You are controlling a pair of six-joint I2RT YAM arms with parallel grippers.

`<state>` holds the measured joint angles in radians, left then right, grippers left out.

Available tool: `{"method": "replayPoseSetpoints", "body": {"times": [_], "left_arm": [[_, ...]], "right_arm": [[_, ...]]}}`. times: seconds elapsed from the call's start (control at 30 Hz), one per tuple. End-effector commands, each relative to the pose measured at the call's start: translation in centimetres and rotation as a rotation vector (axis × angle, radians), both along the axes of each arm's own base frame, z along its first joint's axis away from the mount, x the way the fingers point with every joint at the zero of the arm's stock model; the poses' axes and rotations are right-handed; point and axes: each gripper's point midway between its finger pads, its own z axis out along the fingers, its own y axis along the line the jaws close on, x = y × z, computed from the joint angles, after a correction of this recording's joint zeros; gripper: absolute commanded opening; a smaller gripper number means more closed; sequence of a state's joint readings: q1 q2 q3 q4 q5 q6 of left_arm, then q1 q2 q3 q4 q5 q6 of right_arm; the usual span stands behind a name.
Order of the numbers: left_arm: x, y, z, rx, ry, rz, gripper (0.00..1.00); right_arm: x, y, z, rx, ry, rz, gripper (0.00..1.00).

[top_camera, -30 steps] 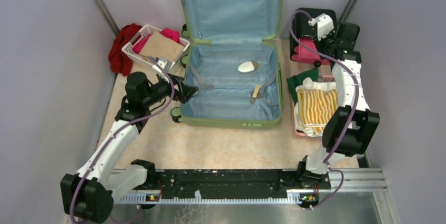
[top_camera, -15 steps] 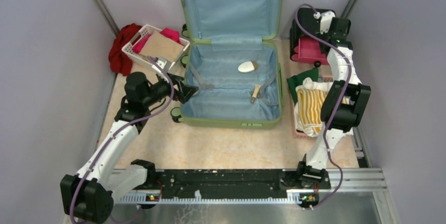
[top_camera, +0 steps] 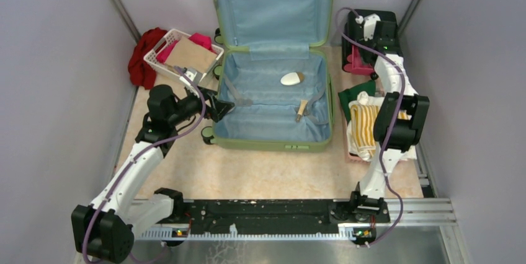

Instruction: Open, take out, and arrange the luggage

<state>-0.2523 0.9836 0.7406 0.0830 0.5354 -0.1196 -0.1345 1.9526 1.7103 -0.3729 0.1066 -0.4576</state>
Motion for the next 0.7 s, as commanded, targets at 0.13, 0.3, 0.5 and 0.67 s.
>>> {"method": "replayPoseSetpoints", "body": {"times": [0.13,0.3,0.5,0.67], "left_arm": [[0.1,-0.1,1.0,-0.015,-0.031,-0.014,0.99],[-0.1,-0.2,1.2,-0.020,-0.035,-0.023,0.99],[-0.4,-0.4,1.6,-0.033,-0.039,-0.037,0.99],[-0.7,-0.7,1.8,-0.039,-0.046,-0.062,0.99]], "right_arm": [[-0.7,2.6,6.8,0.091,-0.152,0.054,0.59],[-3.9,2.8,9.3,0.208,-0.178,0.131,0.54],[-8.8,1.9,8.7,0.403,-0.135,0.252,0.48],[-10.2,1.0,5.1,0.480,-0.094,0.213,0.45]]}}
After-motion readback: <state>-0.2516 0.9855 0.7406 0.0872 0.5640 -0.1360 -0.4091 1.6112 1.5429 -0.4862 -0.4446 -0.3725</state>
